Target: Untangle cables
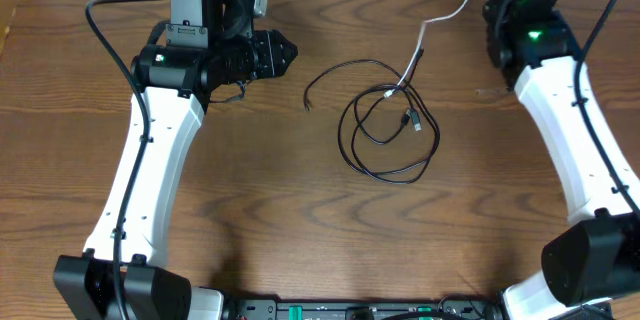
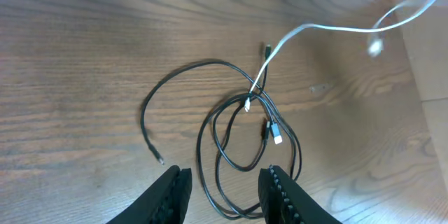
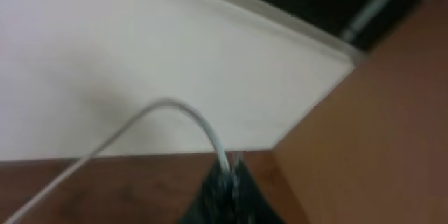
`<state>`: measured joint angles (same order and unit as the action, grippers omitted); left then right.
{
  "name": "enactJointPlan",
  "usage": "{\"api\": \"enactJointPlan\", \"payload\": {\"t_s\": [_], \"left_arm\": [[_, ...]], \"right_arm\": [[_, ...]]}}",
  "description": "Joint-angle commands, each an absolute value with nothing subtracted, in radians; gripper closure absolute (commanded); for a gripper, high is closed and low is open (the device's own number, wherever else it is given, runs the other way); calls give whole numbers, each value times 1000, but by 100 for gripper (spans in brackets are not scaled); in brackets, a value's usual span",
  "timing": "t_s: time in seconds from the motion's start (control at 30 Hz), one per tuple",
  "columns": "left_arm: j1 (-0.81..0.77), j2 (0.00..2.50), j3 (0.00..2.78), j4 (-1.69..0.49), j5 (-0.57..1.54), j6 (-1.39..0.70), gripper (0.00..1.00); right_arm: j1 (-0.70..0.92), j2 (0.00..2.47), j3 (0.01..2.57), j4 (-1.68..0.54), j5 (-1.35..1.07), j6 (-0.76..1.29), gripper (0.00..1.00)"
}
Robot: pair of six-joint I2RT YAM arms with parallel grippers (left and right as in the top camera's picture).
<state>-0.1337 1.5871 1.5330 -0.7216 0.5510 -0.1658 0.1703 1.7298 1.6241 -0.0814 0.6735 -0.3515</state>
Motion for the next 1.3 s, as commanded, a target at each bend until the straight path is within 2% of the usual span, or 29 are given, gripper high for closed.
{"api": "enactJointPlan", "payload": {"t_s": [0.0,0.1,0.2,0.4,0.63,0.93,1.27], "left_arm": [[-130,1596,1528,-718,541,-131,63],[-130,1596,1528,-715,542,-131,63],[-130,1596,1528,-718,542,-131,63],[-130,1596,1528,-718,541,-131,63],[-130,1596,1528,-717,538,-130,63],[-150,1600,1524,-707,538,-143,63],[-400,1821,1518,-538,538,-199,61]], "right_arm": [[118,1699,1795,-284,349,-246,99],[73,1699,1935,-390,123,-187,99],[39,1699,2025,-405,10,-157,99],[-21,1699,2130,-404,-37,-157,99],[-94,1683,2152,-396,-216,10,99],[-106,1688,2152,-356,-216,28,99],[-106,1687,2152,-443,-220,29,99]]}}
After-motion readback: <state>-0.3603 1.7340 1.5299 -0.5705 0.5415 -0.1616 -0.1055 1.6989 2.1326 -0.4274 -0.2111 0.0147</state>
